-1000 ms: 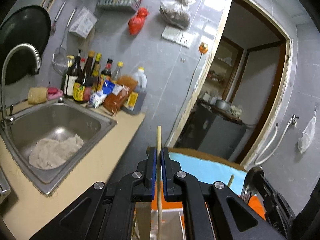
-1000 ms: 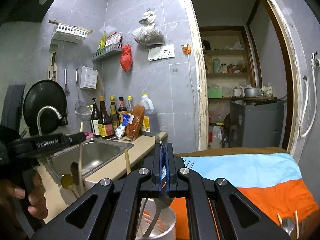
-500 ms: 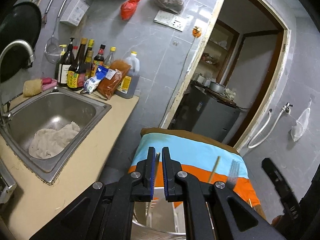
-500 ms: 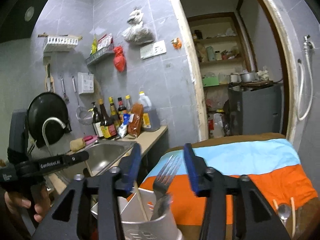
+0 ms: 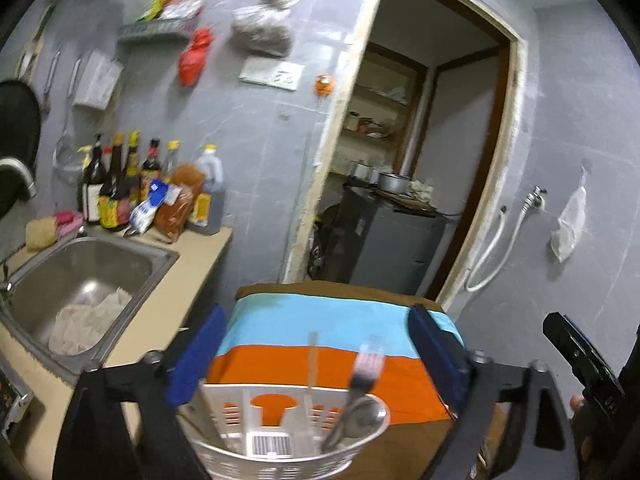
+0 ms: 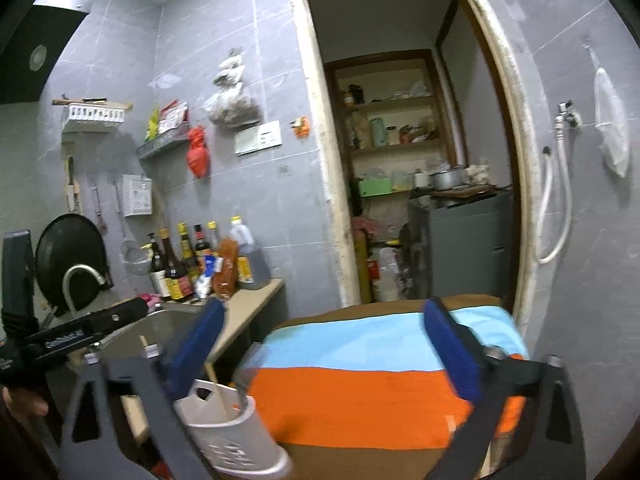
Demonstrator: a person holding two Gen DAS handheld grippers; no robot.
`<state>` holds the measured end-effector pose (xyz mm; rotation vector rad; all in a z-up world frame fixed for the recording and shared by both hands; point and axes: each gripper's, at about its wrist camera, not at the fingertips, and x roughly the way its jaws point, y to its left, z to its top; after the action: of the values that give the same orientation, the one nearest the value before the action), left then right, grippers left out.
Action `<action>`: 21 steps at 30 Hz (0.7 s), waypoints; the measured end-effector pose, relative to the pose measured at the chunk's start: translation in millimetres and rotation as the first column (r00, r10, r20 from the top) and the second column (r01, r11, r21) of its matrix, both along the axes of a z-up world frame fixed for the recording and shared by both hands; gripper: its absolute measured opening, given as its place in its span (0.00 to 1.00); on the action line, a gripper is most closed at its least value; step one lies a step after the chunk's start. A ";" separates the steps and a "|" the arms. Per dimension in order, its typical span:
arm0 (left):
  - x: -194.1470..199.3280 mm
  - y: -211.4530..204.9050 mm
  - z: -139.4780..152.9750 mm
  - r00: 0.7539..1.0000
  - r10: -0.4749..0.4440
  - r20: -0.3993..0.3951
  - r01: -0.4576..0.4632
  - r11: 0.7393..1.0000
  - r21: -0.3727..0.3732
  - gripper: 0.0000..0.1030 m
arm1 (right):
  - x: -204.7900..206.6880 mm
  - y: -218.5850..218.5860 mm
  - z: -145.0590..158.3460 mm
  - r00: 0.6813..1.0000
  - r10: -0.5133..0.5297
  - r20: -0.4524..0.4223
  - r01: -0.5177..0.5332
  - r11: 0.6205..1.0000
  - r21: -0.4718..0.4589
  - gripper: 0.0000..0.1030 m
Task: Organize utensils
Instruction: 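Move both grippers back to the spoons and chopsticks on the cloth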
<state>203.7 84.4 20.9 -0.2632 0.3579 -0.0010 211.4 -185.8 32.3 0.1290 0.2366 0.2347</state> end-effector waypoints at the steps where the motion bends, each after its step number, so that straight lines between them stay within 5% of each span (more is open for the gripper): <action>1: 0.2 -7.3 0.6 1.000 -0.001 0.008 0.001 1.000 0.009 0.99 | -2.4 -8.6 -0.7 1.000 -0.022 -0.003 0.022 1.000 -0.016 0.99; 12: 2.1 -112.3 -11.2 0.996 -0.085 0.009 0.084 0.994 0.069 0.99 | -20.5 -101.9 -8.0 0.991 -0.128 -0.040 0.125 0.989 -0.080 0.99; 21: 12.4 -171.0 -34.7 0.986 -0.147 -0.080 0.154 0.985 0.082 0.99 | -3.4 -170.5 -32.4 0.975 -0.177 -0.132 0.166 0.982 -0.087 0.99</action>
<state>216.2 -86.6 -13.8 -0.1489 0.4490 -0.1245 208.0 -356.3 -0.1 0.0904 0.3713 0.0443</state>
